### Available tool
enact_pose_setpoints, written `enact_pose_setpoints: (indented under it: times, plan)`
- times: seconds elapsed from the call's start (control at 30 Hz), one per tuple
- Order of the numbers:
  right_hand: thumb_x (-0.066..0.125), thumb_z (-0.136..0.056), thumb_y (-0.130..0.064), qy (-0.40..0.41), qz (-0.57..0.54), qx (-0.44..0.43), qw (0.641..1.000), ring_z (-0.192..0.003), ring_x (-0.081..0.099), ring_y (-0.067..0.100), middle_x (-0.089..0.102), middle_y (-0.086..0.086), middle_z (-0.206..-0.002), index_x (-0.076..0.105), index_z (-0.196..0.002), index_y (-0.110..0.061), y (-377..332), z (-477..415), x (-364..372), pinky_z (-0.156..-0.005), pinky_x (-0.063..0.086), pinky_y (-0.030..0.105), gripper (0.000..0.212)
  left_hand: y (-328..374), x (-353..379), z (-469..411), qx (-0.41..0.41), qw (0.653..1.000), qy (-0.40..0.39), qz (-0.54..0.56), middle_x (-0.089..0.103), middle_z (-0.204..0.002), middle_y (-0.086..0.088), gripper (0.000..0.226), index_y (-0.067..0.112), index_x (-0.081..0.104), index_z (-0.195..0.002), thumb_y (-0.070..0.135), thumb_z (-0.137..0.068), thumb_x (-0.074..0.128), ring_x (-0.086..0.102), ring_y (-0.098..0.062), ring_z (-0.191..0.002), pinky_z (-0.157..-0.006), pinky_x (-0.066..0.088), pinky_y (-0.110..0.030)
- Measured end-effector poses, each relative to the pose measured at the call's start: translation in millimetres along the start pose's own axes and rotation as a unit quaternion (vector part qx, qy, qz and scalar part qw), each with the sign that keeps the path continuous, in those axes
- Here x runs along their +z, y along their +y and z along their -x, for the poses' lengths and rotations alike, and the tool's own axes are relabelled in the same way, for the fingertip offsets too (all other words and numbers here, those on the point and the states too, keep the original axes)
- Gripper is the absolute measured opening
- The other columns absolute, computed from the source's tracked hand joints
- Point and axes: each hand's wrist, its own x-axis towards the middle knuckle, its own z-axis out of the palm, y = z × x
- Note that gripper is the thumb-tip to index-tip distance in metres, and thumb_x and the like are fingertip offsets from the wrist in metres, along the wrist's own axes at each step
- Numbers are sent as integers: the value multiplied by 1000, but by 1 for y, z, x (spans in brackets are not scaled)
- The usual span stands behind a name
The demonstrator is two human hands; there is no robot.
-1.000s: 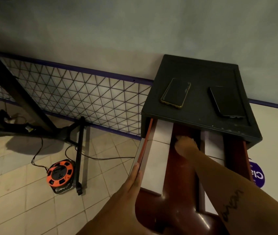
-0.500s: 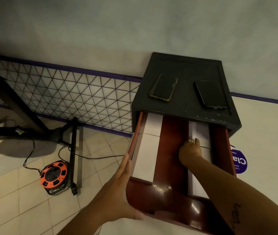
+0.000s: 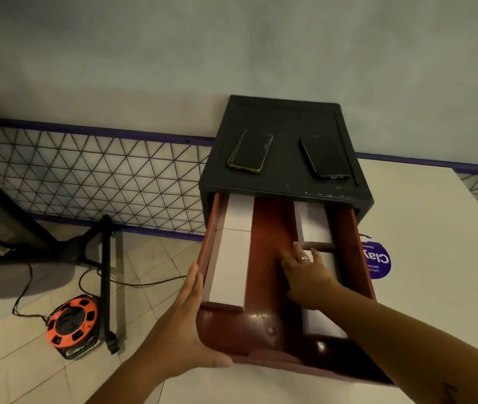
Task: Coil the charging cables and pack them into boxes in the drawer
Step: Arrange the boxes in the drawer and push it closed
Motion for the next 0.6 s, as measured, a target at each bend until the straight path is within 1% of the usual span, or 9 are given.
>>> enact_pose_setpoints:
  times: [0.03, 0.1, 0.2, 0.27, 0.33, 0.43, 0.57, 0.6]
  plan:
    - [46, -91, -45, -31, 12, -24, 999, -142, -9, 39, -3, 10, -157, 12, -149, -9, -2, 8, 1, -112, 10, 57, 76, 1, 0, 0, 0, 1000, 1, -2, -47, -131, 34, 145, 40, -36, -131, 63, -47, 80, 2, -2, -138, -105, 34, -28]
    - [53, -87, -50, -80, 55, -52, 994, -141, -5, 43, 0, 12, -156, 21, -147, -10, -7, 21, 5, -110, 20, 57, 79, 1, 0, 0, 0, 1000, 2, -5, -47, -131, 34, 145, 40, -35, -131, 63, -46, 80, 1, 3, -133, -104, 33, -26]
    - [60, -84, -48, -92, 48, -48, 993, -141, 0, 45, 1, 16, -156, 26, -145, -8, -11, 24, 9, -107, 30, 52, 80, 3, -1, 1, 1, 1000, 2, -1, -47, -132, 35, 146, 40, -33, -131, 68, -41, 77, 1, 4, -132, -101, 34, -23]
    - [63, -83, -44, -92, 45, -45, 994, -140, 2, 46, 1, 17, -156, 34, -141, -8, -12, 19, 6, -107, 34, 49, 74, 3, -1, 2, 4, 1000, 3, 2, -47, -132, 35, 145, 39, -33, -131, 70, -40, 75, 2, 4, -133, -100, 33, -20]
    - [64, -83, -41, -93, 43, -35, 994, -140, -1, 46, 0, 17, -156, 42, -137, -7, -12, 12, 2, -107, 35, 47, 68, 3, -1, 2, 6, 1000, 2, 3, -47, -132, 34, 143, 39, -33, -130, 65, -45, 79, 1, 4, -132, -101, 33, -21]
    - [65, -82, -42, -94, 43, -26, 994, -140, -5, 46, 0, 18, -156, 44, -136, -7, -7, 5, -3, -108, 34, 47, 68, 2, -1, 1, 5, 1000, 3, -7, -48, -131, 33, 142, 39, -34, -130, 63, -47, 79, 1, 2, -134, -103, 34, -24]
    - [64, -83, -42, -131, 67, -46, 988, -140, -12, 43, -2, 19, -156, 48, -133, -9, 2, 0, -3, -110, 29, 49, 62, 2, 0, 1, -5, 1000, 4, -9, -48, -131, 33, 142, 42, -34, -130, 63, -48, 80, 1, -6, -142, -105, 34, -30]
    - [65, -82, -42, -138, 75, -46, 987, -140, -13, 42, -3, 20, -155, 48, -133, -10, 3, -1, -1, -111, 28, 49, 63, 1, 1, 0, -5, 1000, 4, -7, -48, -131, 33, 142, 42, -33, -130, 63, -48, 80, 2, -8, -143, -105, 35, -31]
